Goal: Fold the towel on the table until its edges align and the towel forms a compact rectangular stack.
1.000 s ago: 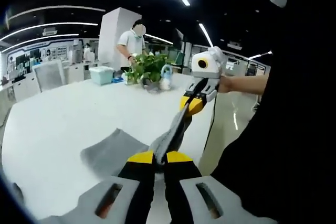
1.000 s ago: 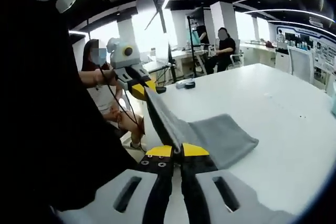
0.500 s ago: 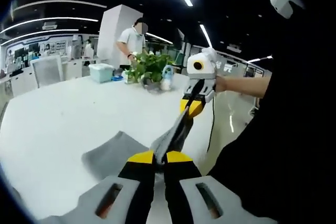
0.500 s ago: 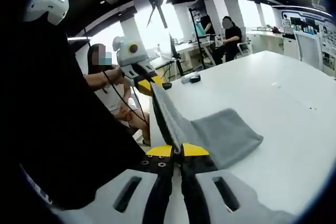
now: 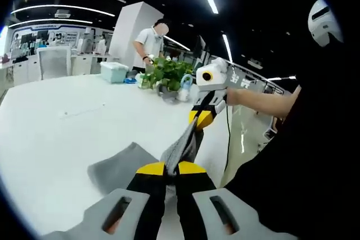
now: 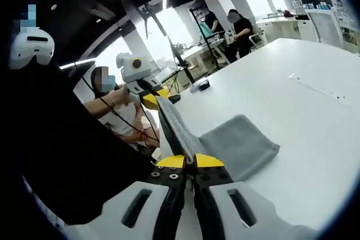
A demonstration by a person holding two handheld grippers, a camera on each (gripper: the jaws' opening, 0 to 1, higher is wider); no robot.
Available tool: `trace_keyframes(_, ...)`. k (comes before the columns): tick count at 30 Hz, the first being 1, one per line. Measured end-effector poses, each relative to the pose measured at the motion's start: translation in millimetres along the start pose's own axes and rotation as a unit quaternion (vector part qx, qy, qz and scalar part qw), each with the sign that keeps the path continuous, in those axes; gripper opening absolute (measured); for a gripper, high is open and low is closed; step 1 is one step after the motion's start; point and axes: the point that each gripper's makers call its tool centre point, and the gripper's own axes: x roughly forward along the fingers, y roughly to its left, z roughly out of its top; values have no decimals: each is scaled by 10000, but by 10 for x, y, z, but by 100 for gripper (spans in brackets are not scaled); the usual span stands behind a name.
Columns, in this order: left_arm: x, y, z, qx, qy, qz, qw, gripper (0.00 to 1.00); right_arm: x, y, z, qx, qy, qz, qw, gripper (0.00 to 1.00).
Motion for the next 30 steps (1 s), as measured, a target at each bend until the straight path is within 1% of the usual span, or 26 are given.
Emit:
trace_keyframes(6, -14, 113, -15, -298, -15, -10, 9996, 5, 47, -61, 58, 225, -91, 143, 9996, 1)
trace_keyframes(10, 5, 177, -7, -421, 47, -49, 9991, 6, 74, -138, 89, 296, -126, 131, 9994, 1)
trace_keyframes(11, 15, 191, -5, -470, 57, -65, 9989, 6, 80, -164, 93, 284, -121, 84, 9995, 1)
trace_keyframes(12, 27, 210, -4, -494, 54, -56, 9988, 6, 89, -244, 104, 207, -131, -100, 9997, 1)
trace_keyframes(14, 59, 285, -19, -589, 89, 11, 9982, 6, 110, -295, 116, 237, -146, -180, 9995, 1)
trace_keyframes(16, 82, 416, -34, -710, 115, 240, 9971, 6, 133, -366, 124, 312, -180, -265, 9990, 1)
trace_keyframes(18, 107, 467, -34, -829, 112, 214, 9963, 6, 150, -430, 115, 392, -190, -320, 9985, 1)
trace_keyframes(23, 169, 563, -45, -830, 136, 245, 9962, 6, 177, -555, 121, 488, -289, -470, 9973, 1)
trace_keyframes(28, 241, 714, -109, -908, 219, 317, 9951, 6, 245, -719, 108, 626, -319, -653, 9954, 1)
trace_keyframes(30, 271, 765, -141, -934, 263, 356, 9946, 6, 280, -791, 81, 685, -276, -689, 9949, 1)
